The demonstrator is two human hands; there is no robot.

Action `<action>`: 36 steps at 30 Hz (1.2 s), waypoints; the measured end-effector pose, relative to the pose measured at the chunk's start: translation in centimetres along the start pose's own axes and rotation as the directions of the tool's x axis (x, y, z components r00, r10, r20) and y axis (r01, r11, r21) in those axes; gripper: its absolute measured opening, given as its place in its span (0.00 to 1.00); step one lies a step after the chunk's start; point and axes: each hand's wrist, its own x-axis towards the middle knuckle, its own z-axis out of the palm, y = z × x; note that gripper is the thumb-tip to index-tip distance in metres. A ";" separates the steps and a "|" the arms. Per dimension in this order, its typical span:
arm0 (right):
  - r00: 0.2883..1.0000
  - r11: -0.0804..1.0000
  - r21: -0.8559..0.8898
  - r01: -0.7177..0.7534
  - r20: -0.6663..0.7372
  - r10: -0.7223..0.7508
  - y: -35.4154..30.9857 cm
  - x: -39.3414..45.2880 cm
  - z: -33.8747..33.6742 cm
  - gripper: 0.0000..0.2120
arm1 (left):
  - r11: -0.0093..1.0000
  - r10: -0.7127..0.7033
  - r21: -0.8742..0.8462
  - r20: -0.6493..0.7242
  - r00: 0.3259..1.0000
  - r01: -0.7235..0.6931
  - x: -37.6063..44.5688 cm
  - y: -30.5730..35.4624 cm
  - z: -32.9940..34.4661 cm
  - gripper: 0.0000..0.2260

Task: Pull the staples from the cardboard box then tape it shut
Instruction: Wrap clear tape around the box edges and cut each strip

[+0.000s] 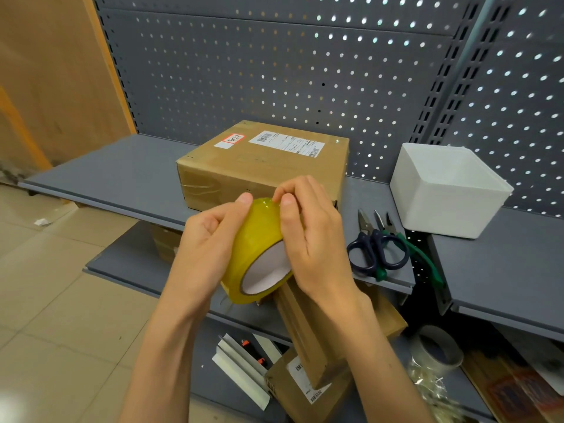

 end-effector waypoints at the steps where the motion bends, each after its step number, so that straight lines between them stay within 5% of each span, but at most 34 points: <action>1: 1.000 1.000 -0.026 0.008 -0.010 -0.008 0.0 -0.1 0.0 0.15 | 1.000 0.005 0.006 -0.002 1.000 -0.005 0.0 0.0 0.0 0.19; 19: 0.995 0.997 -0.072 0.017 0.102 -0.010 0.3 -0.7 -0.1 0.08 | 0.966 0.147 0.217 -0.021 0.989 -0.139 0.2 -0.6 -0.6 0.22; 36: 0.990 0.993 -0.113 0.027 -0.134 -0.042 -0.3 -1.4 0.4 0.10 | 0.971 0.151 0.197 -0.050 0.987 -0.139 0.1 -0.4 -0.5 0.23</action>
